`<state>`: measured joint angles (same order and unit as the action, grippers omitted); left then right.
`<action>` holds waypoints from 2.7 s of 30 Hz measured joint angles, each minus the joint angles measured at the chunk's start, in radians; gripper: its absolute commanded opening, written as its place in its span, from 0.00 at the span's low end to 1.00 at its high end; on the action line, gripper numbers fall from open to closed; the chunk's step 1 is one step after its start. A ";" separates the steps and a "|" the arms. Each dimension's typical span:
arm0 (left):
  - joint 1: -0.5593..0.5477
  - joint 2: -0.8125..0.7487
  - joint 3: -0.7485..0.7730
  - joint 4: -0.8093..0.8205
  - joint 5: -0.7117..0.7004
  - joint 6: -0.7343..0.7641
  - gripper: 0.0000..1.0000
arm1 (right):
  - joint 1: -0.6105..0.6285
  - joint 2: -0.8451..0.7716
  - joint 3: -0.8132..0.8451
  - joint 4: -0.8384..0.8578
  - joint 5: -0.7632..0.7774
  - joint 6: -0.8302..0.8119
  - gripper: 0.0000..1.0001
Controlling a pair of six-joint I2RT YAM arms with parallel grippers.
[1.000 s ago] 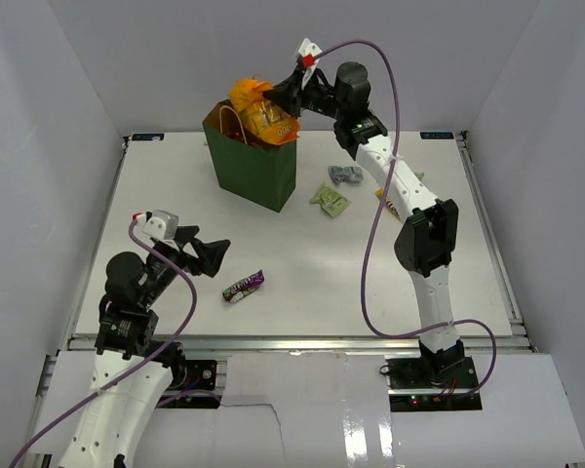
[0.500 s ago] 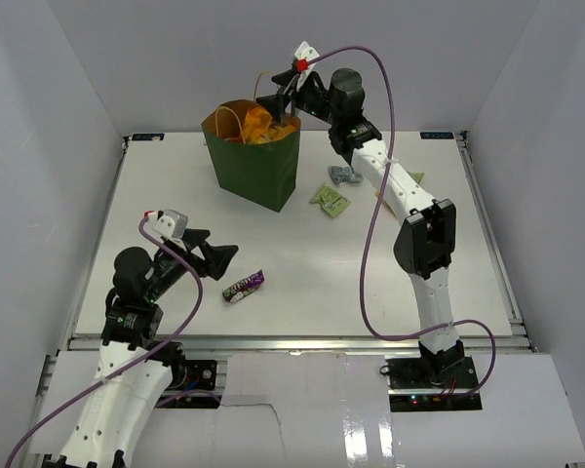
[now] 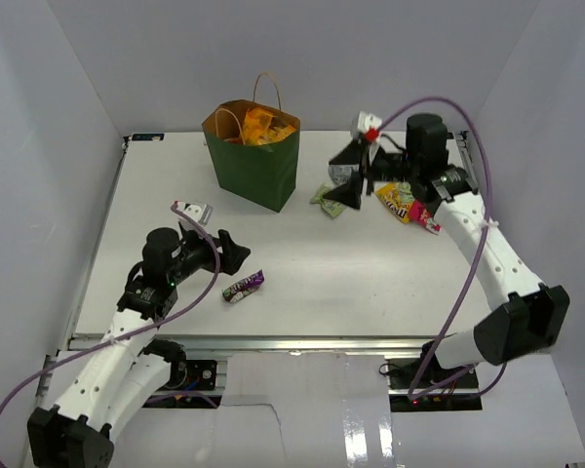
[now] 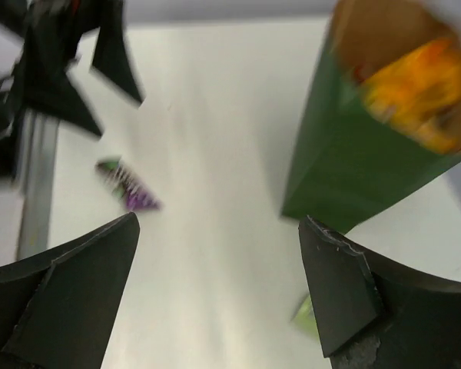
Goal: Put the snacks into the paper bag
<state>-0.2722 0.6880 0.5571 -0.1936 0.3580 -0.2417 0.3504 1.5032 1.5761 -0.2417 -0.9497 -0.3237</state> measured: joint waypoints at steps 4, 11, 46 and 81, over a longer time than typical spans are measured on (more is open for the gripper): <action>-0.119 0.103 0.023 -0.048 -0.085 0.003 0.98 | 0.018 -0.196 -0.398 -0.154 0.029 -0.190 0.91; -0.352 0.363 0.130 -0.146 -0.300 0.027 0.94 | 0.007 -0.365 -0.778 -0.298 0.113 -0.355 0.93; -0.575 0.888 0.338 -0.378 -0.740 0.084 0.37 | -0.011 -0.568 -0.838 -0.254 0.208 -0.447 0.95; -0.259 0.924 0.990 0.424 -0.460 -0.108 0.26 | -0.016 -0.634 -0.855 -0.242 0.214 -0.446 0.95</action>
<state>-0.5316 1.6123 1.5467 0.2306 -0.1024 -0.3492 0.3347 0.8692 0.7216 -0.4839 -0.7361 -0.7700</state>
